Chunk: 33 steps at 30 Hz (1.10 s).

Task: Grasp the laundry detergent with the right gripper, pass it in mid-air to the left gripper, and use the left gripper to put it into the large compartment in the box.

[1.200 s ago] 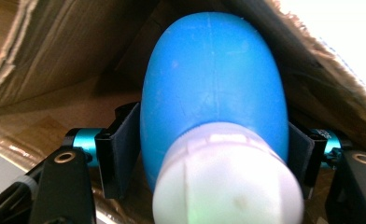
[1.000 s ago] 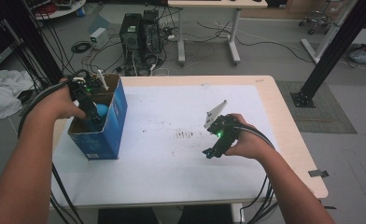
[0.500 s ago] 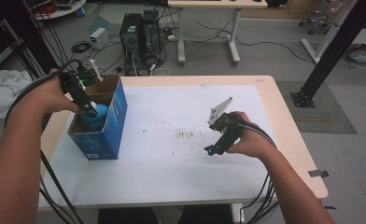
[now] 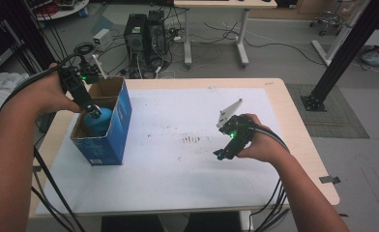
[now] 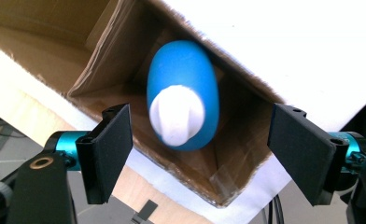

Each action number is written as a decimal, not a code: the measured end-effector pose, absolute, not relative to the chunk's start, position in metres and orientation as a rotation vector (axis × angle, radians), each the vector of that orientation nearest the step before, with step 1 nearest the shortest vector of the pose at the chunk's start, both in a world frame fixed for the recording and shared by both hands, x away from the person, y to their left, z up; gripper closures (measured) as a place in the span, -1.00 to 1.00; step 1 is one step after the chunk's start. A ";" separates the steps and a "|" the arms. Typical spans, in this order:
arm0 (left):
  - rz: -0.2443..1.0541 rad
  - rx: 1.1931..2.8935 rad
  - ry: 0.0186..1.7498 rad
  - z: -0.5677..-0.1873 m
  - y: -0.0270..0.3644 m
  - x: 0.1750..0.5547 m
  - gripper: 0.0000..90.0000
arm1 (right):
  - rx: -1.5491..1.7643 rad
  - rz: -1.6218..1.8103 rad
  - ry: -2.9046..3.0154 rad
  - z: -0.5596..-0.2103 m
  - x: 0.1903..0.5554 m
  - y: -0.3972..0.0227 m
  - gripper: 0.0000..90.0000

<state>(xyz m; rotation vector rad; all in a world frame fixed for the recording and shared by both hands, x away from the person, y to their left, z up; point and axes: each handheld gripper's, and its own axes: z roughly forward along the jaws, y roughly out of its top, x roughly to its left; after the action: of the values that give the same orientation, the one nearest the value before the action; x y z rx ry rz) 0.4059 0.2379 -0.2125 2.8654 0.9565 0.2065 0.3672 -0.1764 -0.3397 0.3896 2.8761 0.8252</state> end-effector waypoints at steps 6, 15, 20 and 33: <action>0.209 2.893 0.874 -0.202 0.219 0.403 -0.51 | 0.379 0.798 2.873 -0.326 0.366 -0.178 -0.71; 0.138 2.964 0.665 -0.211 0.170 0.398 -0.60 | 0.369 0.709 2.949 -0.318 0.371 -0.172 -0.72; 0.101 2.993 0.563 -0.225 0.145 0.398 -0.63 | 0.364 0.638 2.992 -0.318 0.374 -0.167 -0.72; 0.013 3.040 0.382 -0.257 0.106 0.396 -0.74 | 0.323 0.536 3.042 -0.318 0.382 -0.159 -0.72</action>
<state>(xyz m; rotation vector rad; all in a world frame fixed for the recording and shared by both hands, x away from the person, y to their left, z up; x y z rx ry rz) 0.3962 0.1058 -0.2568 3.0396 0.3816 0.0129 0.3818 -0.1594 -0.3182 0.3233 3.0423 0.5362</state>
